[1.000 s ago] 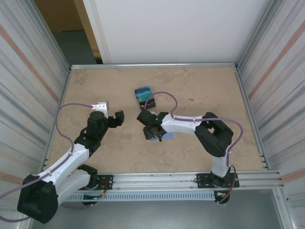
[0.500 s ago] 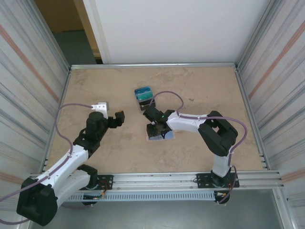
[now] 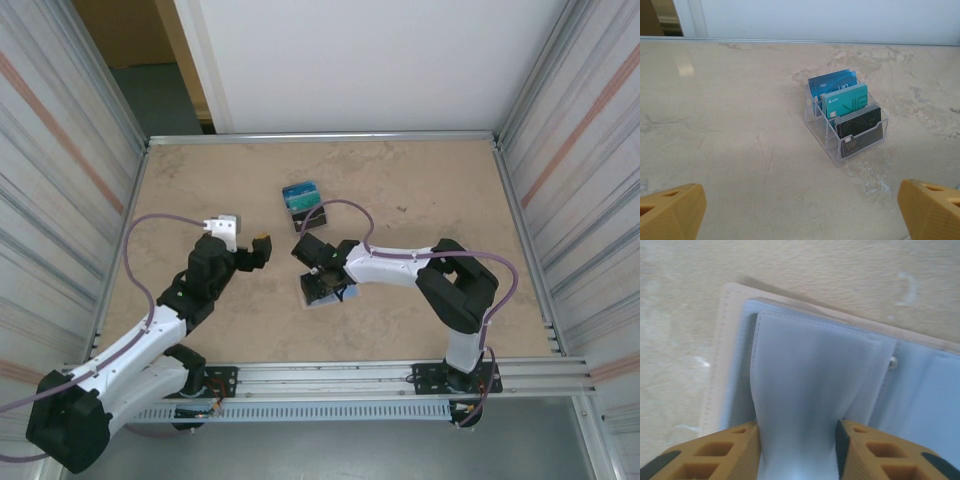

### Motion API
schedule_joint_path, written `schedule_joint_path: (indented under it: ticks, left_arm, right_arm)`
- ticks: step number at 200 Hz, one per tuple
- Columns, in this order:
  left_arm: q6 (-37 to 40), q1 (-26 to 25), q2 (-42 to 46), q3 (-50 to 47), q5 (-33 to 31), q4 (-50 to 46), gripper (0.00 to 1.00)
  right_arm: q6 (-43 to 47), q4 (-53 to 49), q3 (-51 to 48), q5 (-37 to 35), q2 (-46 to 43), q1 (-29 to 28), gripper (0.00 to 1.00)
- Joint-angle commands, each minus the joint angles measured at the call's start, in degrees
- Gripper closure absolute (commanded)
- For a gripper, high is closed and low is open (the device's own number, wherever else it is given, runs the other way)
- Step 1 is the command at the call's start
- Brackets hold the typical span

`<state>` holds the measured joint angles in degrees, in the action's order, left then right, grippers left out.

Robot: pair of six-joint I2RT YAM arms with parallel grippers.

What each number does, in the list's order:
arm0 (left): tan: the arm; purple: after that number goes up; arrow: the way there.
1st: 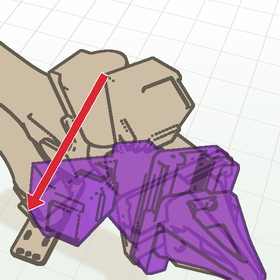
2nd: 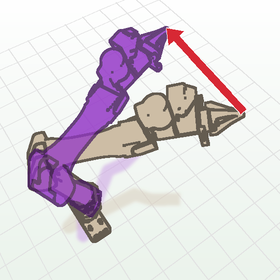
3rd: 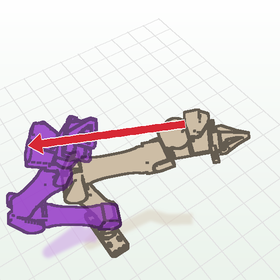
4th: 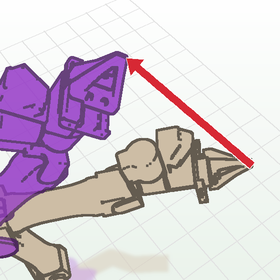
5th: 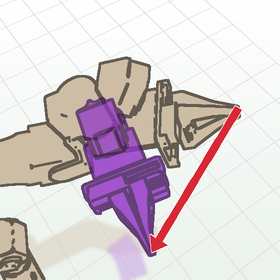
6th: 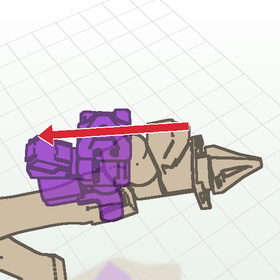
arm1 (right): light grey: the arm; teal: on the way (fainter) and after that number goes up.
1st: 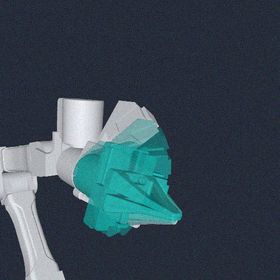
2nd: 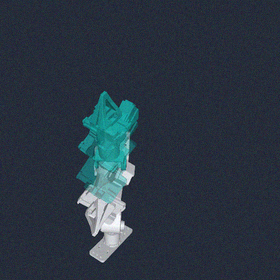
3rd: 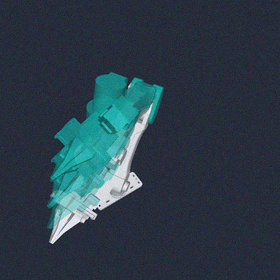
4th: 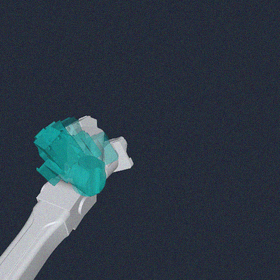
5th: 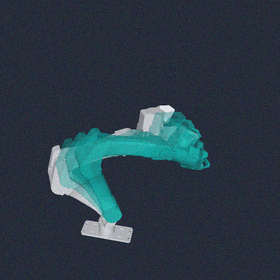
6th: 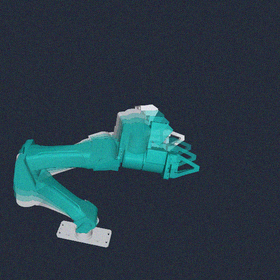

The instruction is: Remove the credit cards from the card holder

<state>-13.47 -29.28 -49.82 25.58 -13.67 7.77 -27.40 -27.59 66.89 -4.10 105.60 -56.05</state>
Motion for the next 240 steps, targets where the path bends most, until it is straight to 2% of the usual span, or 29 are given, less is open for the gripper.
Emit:
schedule_joint_path:
  ticks: [1, 21, 77, 146, 188, 240]
  left_arm:
    - [1.10, -0.33, -0.09, 2.28, -1.85, 1.02, 0.01]
    - [1.47, -0.29, -0.19, 2.76, -1.84, 0.84, 0.01]
    - [1.27, -0.33, -0.19, 2.90, -1.88, 0.40, 0.01]
    - [1.19, -0.33, -1.21, 3.68, -2.31, -0.56, 0.01]
    - [0.99, -0.32, -2.67, 4.30, -1.99, -0.83, 0.01]
    - [1.06, -0.32, -3.78, 4.74, -2.03, -0.69, 0.01]
  right_arm:
    - [0.27, -5.51, 2.55, -7.50, -1.00, -0.87, 0.54]
    - [1.11, -6.10, 3.63, -8.47, -1.23, -1.85, 0.49]
    - [-0.41, -8.35, 4.75, -12.86, -1.38, -1.81, 0.51]
    - [-0.31, -3.31, 2.36, -3.02, -3.84, -2.54, 0.58]
    - [-1.02, -3.26, 2.54, -1.73, -2.06, -2.53, 0.61]
    - [-1.26, -2.98, 2.17, -0.31, -0.42, -2.47, 0.59]
